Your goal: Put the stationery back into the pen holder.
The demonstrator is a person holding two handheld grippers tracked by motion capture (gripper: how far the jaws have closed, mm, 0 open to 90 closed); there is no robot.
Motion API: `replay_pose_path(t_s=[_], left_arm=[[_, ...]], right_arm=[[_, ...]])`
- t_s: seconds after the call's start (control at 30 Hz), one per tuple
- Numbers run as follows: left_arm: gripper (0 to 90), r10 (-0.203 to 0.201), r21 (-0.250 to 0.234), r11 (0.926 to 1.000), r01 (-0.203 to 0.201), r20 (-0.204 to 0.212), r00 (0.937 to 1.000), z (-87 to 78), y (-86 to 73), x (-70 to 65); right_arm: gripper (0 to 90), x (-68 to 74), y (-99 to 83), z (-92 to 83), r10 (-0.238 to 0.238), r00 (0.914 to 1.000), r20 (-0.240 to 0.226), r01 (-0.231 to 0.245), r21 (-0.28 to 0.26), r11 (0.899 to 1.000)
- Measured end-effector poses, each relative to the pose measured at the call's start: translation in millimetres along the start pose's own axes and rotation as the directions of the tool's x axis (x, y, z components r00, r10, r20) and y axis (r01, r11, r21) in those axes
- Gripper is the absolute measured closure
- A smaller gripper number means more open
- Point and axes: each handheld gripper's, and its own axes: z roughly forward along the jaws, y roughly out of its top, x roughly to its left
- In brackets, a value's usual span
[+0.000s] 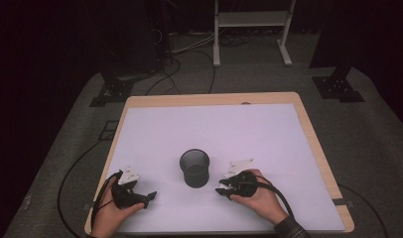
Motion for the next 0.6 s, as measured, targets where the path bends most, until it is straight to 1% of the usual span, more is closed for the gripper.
replay_pose_path(t_s=[0.03,0.1,0.13,0.17,0.27,0.43,0.47,0.6], left_arm=[[1.7,0.000,0.000,1.0000,0.000,0.000,1.0000,0.0,0.0,0.0],[1.7,0.000,0.000,1.0000,0.000,0.000,1.0000,0.0,0.0,0.0],[1.7,0.000,0.000,1.0000,0.000,0.000,1.0000,0.0,0.0,0.0],[1.7,0.000,0.000,1.0000,0.000,0.000,1.0000,0.0,0.0,0.0],[1.7,0.000,0.000,1.0000,0.000,0.000,1.0000,0.0,0.0,0.0],[1.7,-0.001,0.000,1.0000,0.001,0.000,1.0000,0.0,0.0,0.0],[1.7,0.000,0.000,1.0000,0.000,0.001,1.0000,0.0,0.0,0.1],[1.7,0.000,-0.001,1.0000,0.000,0.000,1.0000,0.0,0.0,0.0]], right_arm=[[64.4,-1.3,1.5,-3.9,0.006,1.0000,-0.003,-0.006,-0.016,1.000],[64.4,-1.9,2.4,-5.8,0.012,0.9999,-0.005,-0.012,-0.022,1.000],[64.4,-3.9,3.6,-9.6,0.015,0.9999,-0.007,-0.015,-0.039,0.999],[64.4,-3.9,3.6,-9.6,0.015,0.9999,-0.007,-0.015,-0.039,0.999],[64.4,-6.4,5.9,-15.2,0.029,0.9995,-0.011,-0.030,-0.062,0.998],[64.4,-8.6,11.4,-22.2,0.034,0.9993,-0.014,-0.035,-0.091,0.995],[64.4,-9.1,13.2,-24.2,0.030,0.9995,-0.009,-0.031,-0.097,0.995],[64.4,-10.2,19.0,-30.9,0.036,0.9992,-0.015,-0.038,-0.129,0.991]])
